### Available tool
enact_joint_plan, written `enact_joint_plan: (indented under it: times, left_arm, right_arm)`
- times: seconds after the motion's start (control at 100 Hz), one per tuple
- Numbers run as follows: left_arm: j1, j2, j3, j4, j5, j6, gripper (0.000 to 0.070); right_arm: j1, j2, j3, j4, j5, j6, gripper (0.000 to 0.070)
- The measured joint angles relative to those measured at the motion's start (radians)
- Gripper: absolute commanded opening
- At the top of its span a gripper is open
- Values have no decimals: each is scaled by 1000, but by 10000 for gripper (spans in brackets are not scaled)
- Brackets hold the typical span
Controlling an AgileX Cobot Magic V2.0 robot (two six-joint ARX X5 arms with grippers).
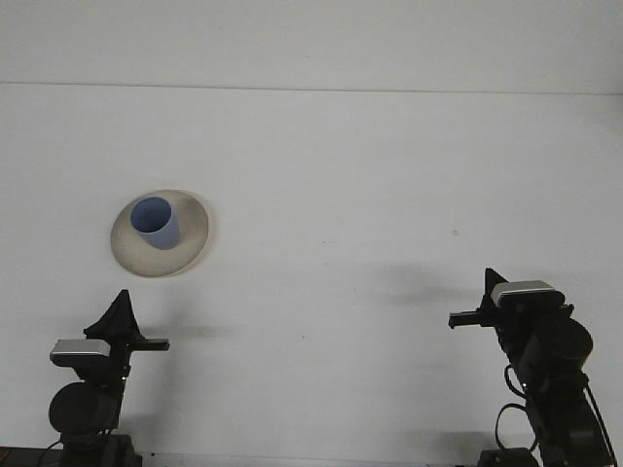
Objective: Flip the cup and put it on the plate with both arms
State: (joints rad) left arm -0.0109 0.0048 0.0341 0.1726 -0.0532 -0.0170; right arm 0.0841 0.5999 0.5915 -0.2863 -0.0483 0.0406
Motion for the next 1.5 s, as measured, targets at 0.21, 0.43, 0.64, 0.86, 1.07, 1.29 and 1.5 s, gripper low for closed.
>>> enact_joint_plan:
  times: [0.21,0.43,0.64,0.86,1.07,1.29,1.5]
  left_arm:
    - [0,0,0,0,0,0,11]
    - [0,0,0,0,0,0,11]
    - [0,0,0,0,0,0,11]
    - [0,0,0,0,0,0,11]
    - [0,0,0,0,0,0,11]
    - [0,0,0,-2,0,0,11]
    - [0,0,0,-1,0,0,11]
  right_arm:
    - [0,-5,0,-1,0,0,0]
    - [0,-72,-14,21,0,0,0]
    - [-11,-227,-154,180,0,0,0]
    - [-34,-432,-336,277,0,0,0]
    - [-39,-598,-489,282,0,0,0]
    - [-40,-597,-577,377,2,0,0]
    - [-46,-598,-577,396,24,0,0]
